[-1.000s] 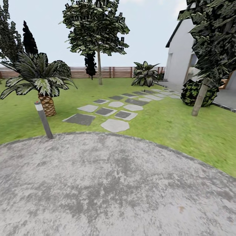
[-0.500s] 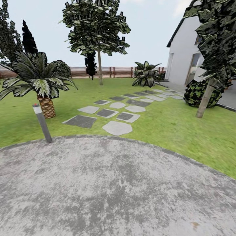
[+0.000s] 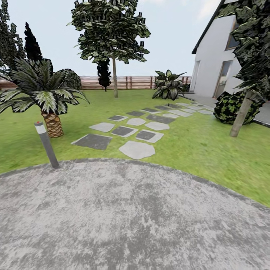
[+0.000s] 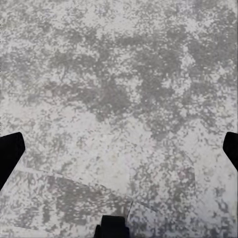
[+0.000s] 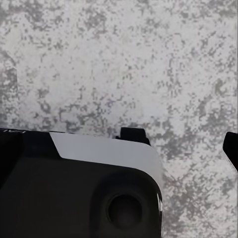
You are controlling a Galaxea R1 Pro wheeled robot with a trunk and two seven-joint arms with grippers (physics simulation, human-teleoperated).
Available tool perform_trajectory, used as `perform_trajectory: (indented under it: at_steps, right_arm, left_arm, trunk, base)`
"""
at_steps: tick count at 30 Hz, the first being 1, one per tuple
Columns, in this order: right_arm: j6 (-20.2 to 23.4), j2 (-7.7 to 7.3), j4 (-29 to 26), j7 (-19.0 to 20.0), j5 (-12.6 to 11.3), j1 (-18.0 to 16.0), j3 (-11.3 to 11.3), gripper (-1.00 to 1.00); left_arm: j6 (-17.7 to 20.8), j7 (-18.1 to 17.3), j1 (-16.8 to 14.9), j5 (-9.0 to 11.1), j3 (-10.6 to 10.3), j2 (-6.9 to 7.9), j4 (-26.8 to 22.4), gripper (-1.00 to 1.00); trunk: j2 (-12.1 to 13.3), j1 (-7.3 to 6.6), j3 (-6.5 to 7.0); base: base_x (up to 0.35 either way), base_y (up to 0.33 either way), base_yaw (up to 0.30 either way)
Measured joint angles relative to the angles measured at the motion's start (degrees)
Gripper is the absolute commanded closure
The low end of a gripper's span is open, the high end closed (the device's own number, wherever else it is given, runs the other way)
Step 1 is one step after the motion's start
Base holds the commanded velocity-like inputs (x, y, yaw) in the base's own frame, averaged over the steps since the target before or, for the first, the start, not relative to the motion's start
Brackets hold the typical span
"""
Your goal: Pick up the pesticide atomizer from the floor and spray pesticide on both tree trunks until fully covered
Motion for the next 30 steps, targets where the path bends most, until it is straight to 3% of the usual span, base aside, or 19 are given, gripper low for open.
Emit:
perform_trajectory:
  at_steps: [20, 30]
  right_arm:
    - [-0.86, -0.86, -1.42, -0.08, 0.15, -0.03, 0.12, -1.0]
    - [-1.64, -1.52, -2.02, -0.09, 0.17, 0.0, 0.11, -1.0]
  left_arm:
    - [-0.11, -0.01, 0.01, -0.04, 0.59, 0.17, 2.62, -1.0]
    - [-5.37, -0.02, 0.0, 0.01, 0.53, 0.13, 7.94, -1.0]
  trunk:
    - [0.0, 0.0, 0.0]
    - [0.0, 0.0, 0.0]
  base:
    - [0.347, 0.156, 0.0]
    - [0.332, 0.164, 0.0]
